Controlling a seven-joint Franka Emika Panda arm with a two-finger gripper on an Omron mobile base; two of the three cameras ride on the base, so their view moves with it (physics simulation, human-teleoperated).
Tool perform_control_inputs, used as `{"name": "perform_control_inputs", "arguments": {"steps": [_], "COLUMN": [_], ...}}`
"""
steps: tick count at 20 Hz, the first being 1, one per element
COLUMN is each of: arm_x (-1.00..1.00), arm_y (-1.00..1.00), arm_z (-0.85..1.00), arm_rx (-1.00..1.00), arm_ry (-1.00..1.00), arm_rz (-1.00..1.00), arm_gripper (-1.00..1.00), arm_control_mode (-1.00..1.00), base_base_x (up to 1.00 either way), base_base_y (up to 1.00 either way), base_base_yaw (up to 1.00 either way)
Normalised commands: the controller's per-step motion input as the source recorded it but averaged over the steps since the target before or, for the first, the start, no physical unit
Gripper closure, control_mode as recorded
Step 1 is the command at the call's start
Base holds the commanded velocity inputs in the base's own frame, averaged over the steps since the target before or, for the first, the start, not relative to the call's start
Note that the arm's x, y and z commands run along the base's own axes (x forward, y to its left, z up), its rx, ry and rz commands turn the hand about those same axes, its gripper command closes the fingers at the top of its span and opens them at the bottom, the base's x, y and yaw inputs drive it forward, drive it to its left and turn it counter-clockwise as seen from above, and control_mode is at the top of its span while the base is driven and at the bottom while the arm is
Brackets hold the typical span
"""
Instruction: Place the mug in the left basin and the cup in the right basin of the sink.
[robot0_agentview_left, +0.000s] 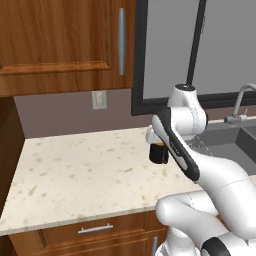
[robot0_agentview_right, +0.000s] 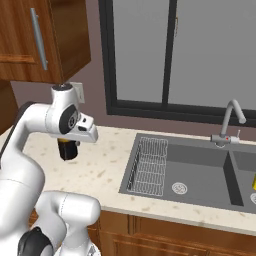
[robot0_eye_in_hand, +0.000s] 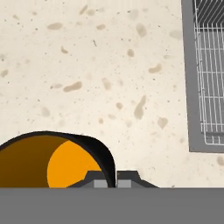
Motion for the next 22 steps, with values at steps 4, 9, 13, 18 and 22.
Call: {"name": "perform_control_inputs", "arguments": {"steps": [4, 9, 13, 18, 22], "arm_x": [-0.22, 0.0, 0.0, 0.0, 0.0], "arm_y": [-0.06, 0.0, 0.0, 0.0, 0.0], "arm_z": [0.21, 0.0, 0.0, 0.0, 0.0], "arm_rx": [0.0, 0.0, 0.0, 0.0, 0.0], "arm_ry": [0.0, 0.0, 0.0, 0.0, 0.0], "arm_rz": [0.0, 0.0, 0.0, 0.0, 0.0], "arm_gripper": [1.0, 1.0, 1.0, 1.0, 1.0], "arm_control_mode": [-1.0, 1.0, 1.0, 1.0, 1.0], "base_base_x": [0.0, -0.34, -0.42, -0.46, -0.31], "base_base_y": [0.0, -0.13, -0.23, -0.38, -0.59], "base_base_yaw": [0.0, 0.0, 0.0, 0.0, 0.0]}}
